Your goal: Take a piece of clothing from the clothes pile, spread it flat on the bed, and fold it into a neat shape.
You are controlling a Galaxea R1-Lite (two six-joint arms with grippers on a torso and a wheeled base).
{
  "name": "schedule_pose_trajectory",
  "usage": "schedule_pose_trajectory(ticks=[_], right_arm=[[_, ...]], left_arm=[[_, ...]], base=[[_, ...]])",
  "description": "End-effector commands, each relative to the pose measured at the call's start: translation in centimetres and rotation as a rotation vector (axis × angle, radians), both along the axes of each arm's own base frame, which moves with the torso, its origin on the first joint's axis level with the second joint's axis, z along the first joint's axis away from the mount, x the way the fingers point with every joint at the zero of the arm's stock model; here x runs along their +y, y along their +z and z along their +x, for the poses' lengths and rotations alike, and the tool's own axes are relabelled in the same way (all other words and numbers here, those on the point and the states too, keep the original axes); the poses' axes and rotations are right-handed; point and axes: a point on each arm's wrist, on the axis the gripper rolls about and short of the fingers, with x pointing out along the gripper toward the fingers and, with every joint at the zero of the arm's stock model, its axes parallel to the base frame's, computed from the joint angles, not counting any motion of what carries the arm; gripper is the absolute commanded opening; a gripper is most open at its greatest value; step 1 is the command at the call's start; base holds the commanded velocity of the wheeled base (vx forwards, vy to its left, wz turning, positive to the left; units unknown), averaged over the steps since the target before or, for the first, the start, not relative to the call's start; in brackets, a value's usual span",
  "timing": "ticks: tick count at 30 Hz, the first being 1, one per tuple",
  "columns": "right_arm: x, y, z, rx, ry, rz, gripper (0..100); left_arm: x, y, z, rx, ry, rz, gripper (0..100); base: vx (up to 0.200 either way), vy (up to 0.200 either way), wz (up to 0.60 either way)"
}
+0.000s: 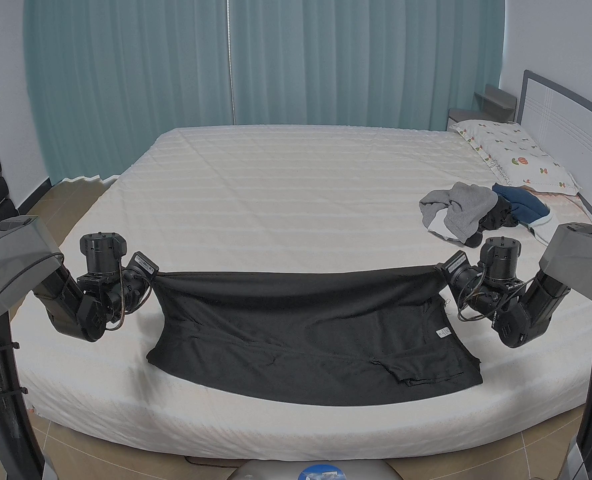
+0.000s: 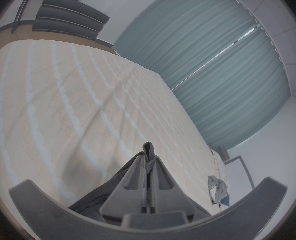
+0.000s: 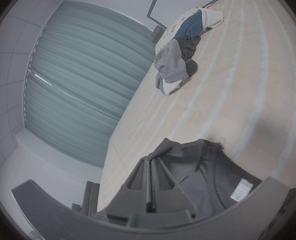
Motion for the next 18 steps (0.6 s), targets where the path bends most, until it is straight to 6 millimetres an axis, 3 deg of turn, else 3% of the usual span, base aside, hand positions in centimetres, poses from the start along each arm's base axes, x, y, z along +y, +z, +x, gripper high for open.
schedule_pose_trajectory(ticks=[1,5,8,9,11,18], right_arm=[[-0.4,-1.3,-2.9,0.09,0.055,-0.093,0],[-0.6,-2.9,-5.0,0.178,0.087,-0.146,0],[-0.6,-2.9,-5.0,0.178,0.087,-0.146,0],[-0.6,-4.1,-5.7,0.222,0.108,-0.187,0],[-0.5,-4.6,-5.9,0.244,0.115,-0.193,0],[-0.5,-5.3,-6.0,0.265,0.116,-0.196,0]], left_arm=[[0.0,-1.6,-1.6,0.081,-0.054,0.099,0],[-0.3,-2.6,-2.7,0.139,-0.092,0.149,0],[-0.3,-2.6,-2.7,0.139,-0.092,0.149,0],[-0.8,-3.6,-3.4,0.234,-0.141,0.215,0],[-0.9,-3.9,-3.6,0.26,-0.154,0.224,0],[-1.0,-4.0,-3.7,0.272,-0.158,0.227,0]], base=[[0.0,0.0,0.0],[0.0,0.0,0.0],[0.0,0.0,0.0],[0.0,0.0,0.0],[0.0,0.0,0.0],[0.0,0.0,0.0]])
